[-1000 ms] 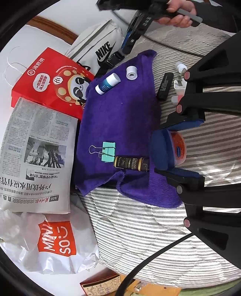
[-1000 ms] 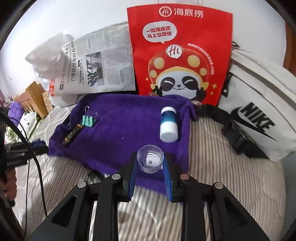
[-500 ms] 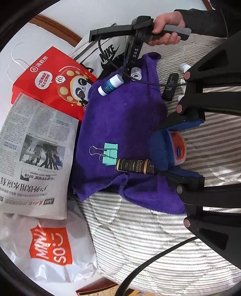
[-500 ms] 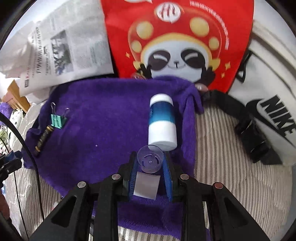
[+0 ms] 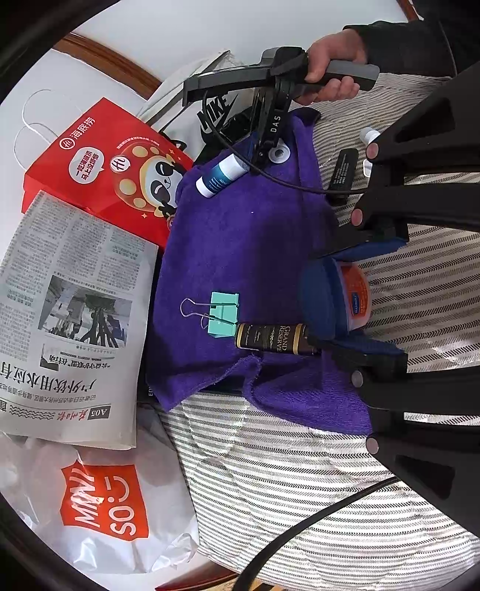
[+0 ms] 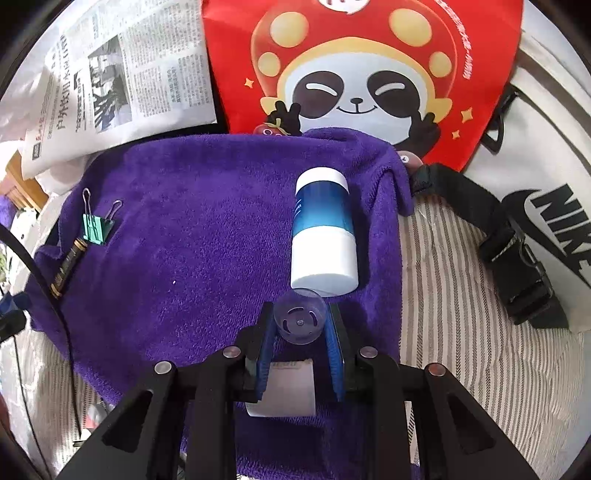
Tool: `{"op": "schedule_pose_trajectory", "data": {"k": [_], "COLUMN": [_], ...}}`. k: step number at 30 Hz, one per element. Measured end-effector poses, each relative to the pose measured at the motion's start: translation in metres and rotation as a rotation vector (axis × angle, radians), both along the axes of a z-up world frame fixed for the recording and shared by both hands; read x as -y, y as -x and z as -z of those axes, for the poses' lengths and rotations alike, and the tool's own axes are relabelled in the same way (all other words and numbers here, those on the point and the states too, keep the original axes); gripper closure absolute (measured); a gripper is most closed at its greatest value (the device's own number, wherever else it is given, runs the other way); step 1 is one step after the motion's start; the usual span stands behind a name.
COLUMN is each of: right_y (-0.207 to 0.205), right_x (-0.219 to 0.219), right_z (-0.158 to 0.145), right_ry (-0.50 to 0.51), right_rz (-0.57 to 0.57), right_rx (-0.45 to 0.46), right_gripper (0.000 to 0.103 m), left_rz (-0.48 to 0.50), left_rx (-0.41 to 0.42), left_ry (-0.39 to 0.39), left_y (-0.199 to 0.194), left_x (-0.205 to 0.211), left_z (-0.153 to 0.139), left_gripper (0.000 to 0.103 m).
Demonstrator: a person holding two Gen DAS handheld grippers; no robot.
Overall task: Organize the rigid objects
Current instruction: 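Carry clear cup onto towel and open right gripper while left gripper holds jar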
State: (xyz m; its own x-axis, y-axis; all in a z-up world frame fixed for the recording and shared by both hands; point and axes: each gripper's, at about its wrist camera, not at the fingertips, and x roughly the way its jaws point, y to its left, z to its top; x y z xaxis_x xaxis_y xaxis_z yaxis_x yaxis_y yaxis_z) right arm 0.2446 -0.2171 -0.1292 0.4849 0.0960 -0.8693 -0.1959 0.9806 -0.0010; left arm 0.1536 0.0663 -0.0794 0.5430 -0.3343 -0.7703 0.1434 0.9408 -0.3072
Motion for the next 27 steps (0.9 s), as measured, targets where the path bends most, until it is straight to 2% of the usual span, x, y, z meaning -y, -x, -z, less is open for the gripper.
{"op": "schedule_pose_trajectory", "data": {"k": [7, 12, 15, 20, 22, 27], "right_y": [-0.001, 0.002, 0.009, 0.022, 0.031, 0.051], "right_x": [0.0, -0.003, -0.001, 0.013, 0.016, 0.023], "right_z": [0.001, 0.0, -0.004, -0.016, -0.021, -0.032], "right_ry": [-0.005, -0.036, -0.03, -0.107, -0.1, -0.11], "right_rz": [-0.028, -0.084, -0.061, -0.005, 0.006, -0.013], "right_rx": [-0.001, -0.03, -0.028, -0.019, -0.007, 0.028], "right_gripper": [0.075, 0.064, 0.062, 0.061, 0.061, 0.061], "left_rz": [-0.002, 0.006, 0.001, 0.001, 0.005, -0.002], "left_rx": [-0.008, -0.013, -0.016, -0.024, -0.02, -0.004], "left_ry": [-0.018, -0.036, -0.055, -0.055, -0.072, -0.08], "left_y": [0.001, 0.005, 0.007, 0.009, 0.008, -0.003], "left_x": [0.002, 0.005, 0.008, 0.016, 0.019, 0.023], "left_z": [0.0, -0.003, -0.003, 0.001, -0.001, -0.008], "left_gripper": [0.069, 0.069, 0.069, 0.069, 0.069, 0.069]}}
